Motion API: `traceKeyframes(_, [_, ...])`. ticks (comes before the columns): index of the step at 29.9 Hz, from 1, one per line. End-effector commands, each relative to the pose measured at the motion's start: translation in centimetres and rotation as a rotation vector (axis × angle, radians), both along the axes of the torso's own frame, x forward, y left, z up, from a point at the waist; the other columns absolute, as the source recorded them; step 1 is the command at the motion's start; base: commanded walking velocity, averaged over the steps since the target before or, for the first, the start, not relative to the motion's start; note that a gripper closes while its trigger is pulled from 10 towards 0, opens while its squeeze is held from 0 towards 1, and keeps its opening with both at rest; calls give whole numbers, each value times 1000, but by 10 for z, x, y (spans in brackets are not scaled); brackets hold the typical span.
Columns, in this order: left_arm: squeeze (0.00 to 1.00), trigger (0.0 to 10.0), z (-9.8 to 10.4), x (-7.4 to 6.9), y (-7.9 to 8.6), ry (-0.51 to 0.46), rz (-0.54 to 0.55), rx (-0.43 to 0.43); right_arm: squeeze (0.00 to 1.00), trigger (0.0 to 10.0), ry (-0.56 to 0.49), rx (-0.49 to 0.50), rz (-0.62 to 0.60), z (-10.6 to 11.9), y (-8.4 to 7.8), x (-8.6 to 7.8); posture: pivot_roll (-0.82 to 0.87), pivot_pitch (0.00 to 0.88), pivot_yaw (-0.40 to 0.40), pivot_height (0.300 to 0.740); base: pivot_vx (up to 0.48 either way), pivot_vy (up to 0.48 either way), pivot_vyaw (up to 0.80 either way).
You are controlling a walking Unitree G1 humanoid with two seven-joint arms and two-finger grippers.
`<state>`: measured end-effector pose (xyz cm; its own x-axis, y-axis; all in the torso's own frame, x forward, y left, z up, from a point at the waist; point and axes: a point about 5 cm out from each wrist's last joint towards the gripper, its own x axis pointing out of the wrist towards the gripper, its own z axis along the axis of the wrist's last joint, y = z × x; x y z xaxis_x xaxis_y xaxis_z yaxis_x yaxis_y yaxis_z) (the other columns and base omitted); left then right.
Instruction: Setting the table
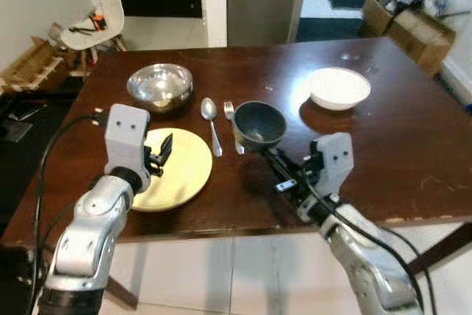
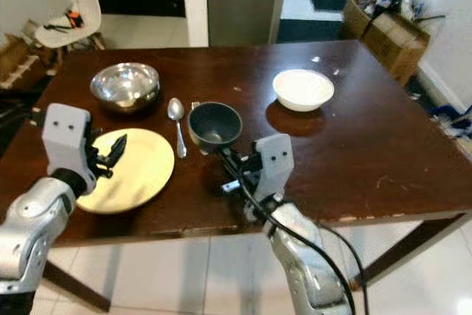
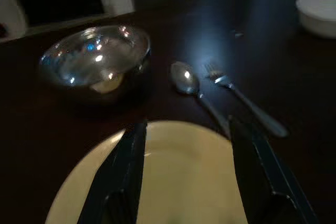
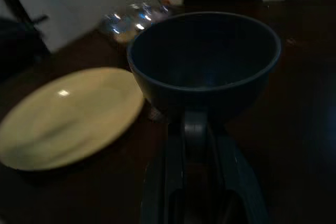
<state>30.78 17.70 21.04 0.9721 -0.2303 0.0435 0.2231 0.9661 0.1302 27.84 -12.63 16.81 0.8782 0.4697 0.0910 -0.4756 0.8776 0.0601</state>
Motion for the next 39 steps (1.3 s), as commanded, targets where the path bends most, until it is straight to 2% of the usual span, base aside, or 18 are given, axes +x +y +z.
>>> traceKeyframes(1, [0, 10000, -2, 2, 19, 36, 17, -15, 0, 10000, 12, -5, 25, -5, 4, -6, -17, 64, 107, 740, 0, 0, 0])
traceKeyframes(5, [0, 10000, 2, 4, 23, 31, 10, -17, 0, 10000, 14, -9, 27, -6, 3, -7, -16, 65, 108, 740, 0, 0, 0])
traceKeyframes(11, [0, 10000, 20, 10, 35, 30, -70, 29, 0, 10000, -2, -41, 80, -14, 9, -7, 16, 81, 118, 740, 0, 0, 0])
traceKeyframes(17, [0, 10000, 28, 11, 39, 23, -81, 42, 0, 10000, 15, -71, 55, -26, 10, -7, 29, 93, 127, 740, 0, 0, 0])
traceKeyframes(39, [0, 10000, 24, 12, 34, 39, -95, 33, 0, 10000, 71, -89, -11, -55, 8, -3, 44, 94, 143, 740, 0, 0, 0])
